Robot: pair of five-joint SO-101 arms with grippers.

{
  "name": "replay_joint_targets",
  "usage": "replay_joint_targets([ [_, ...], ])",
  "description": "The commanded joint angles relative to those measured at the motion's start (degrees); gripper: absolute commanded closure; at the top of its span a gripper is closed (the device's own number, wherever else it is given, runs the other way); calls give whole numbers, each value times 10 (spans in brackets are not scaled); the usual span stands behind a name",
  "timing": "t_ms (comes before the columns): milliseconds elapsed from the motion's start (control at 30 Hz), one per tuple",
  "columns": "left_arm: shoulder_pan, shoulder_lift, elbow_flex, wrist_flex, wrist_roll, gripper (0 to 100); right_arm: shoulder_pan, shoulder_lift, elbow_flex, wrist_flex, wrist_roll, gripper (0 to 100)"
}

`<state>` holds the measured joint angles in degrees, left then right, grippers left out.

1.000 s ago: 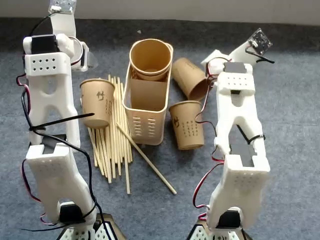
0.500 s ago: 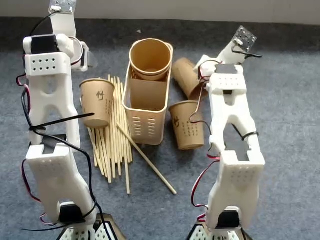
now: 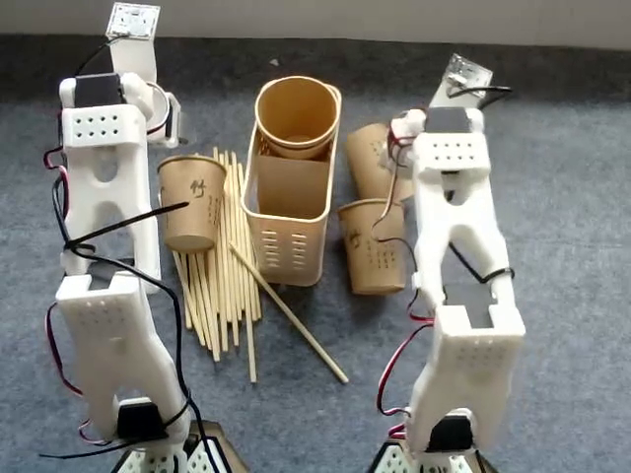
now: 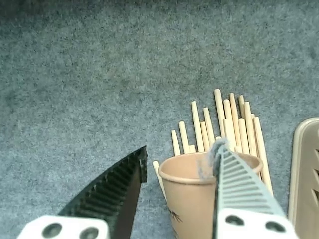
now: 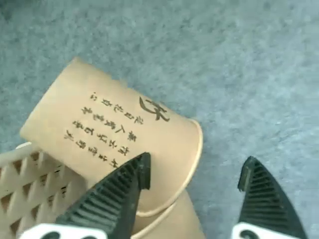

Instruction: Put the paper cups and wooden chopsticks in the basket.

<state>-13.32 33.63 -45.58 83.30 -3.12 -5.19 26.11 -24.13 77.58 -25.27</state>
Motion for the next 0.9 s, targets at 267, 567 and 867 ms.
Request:
replay_joint_targets([
  [267, -19, -8, -6, -8, 6, 779, 236, 47, 81, 141, 233, 716],
  [567, 0, -7, -6, -8, 7, 781, 243, -132, 119, 182, 310, 716],
  [867, -4, -7, -6, -7, 5, 780, 109, -211, 131, 83, 578, 716],
])
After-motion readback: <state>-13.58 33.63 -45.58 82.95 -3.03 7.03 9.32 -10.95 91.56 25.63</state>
